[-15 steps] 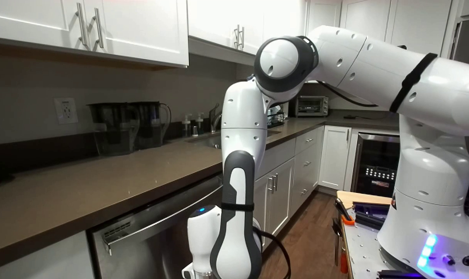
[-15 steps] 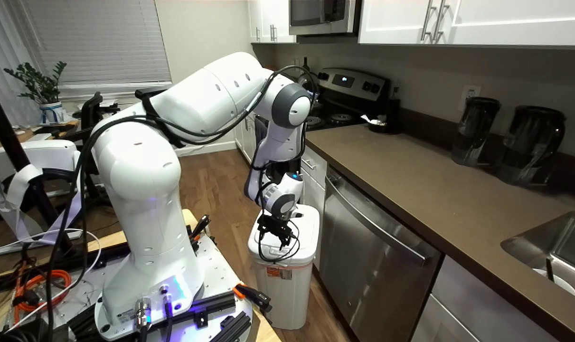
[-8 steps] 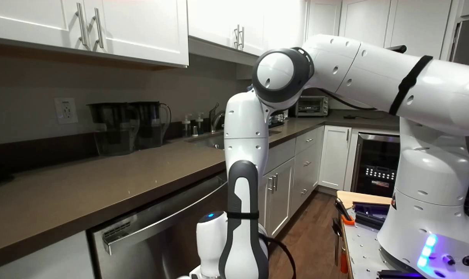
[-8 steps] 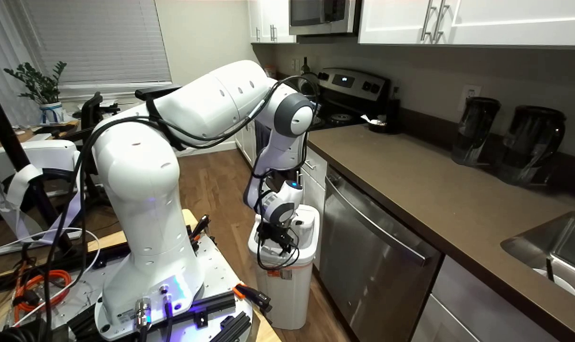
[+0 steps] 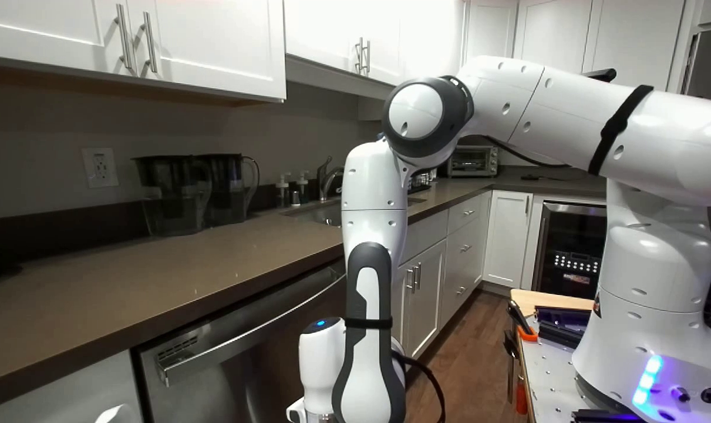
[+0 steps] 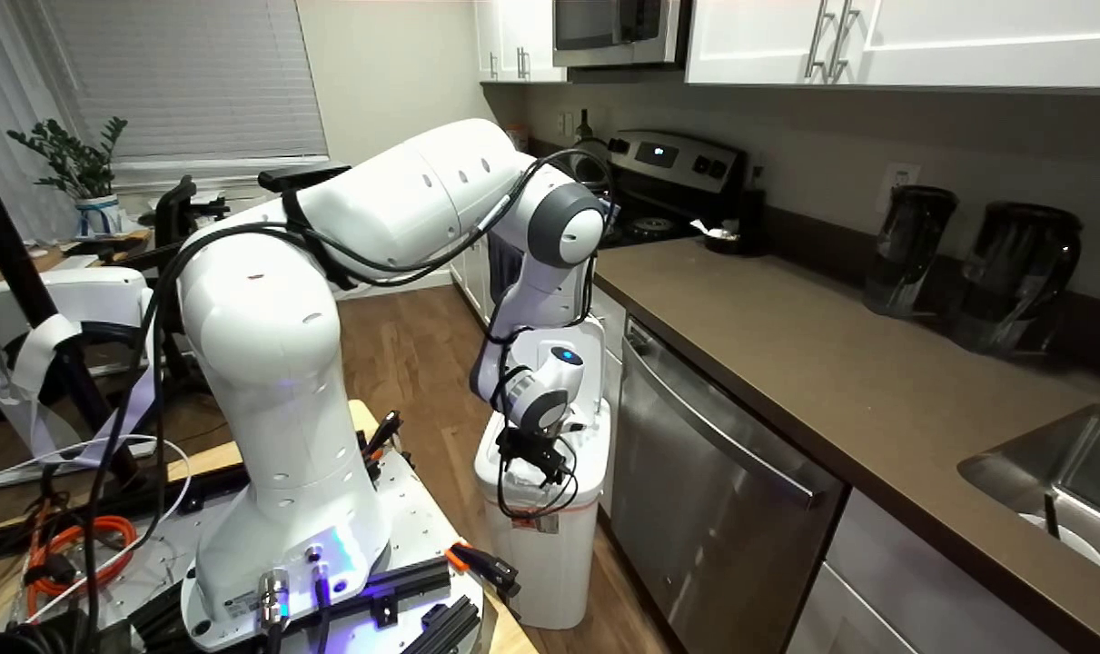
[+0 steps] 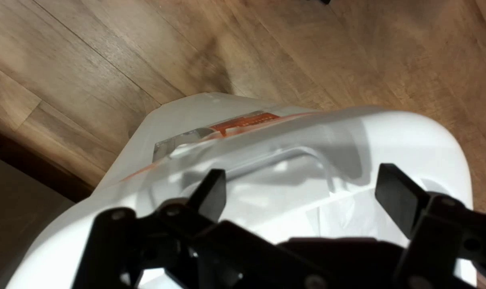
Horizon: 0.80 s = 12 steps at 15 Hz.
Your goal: Press the button on the bin
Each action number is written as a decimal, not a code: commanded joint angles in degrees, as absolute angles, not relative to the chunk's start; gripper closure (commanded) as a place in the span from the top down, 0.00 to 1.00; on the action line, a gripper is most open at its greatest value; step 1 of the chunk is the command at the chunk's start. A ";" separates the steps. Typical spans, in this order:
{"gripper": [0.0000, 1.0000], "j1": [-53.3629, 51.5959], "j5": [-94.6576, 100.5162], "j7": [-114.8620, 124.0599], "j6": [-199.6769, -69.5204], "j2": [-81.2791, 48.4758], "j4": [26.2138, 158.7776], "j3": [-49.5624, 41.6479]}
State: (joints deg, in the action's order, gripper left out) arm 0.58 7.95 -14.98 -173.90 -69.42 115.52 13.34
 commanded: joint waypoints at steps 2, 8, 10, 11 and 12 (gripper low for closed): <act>1.00 5.13 8.68 -16.52 -167.64 -63.22 119.66 16.94; 1.00 7.71 3.91 -14.70 -155.40 -54.14 122.12 19.67; 1.00 7.61 2.21 -14.27 -154.18 -50.64 124.08 20.02; 1.00 7.58 1.34 -14.32 -153.79 -49.16 124.97 20.20; 1.00 7.26 0.54 -14.07 -153.59 -47.27 126.09 20.35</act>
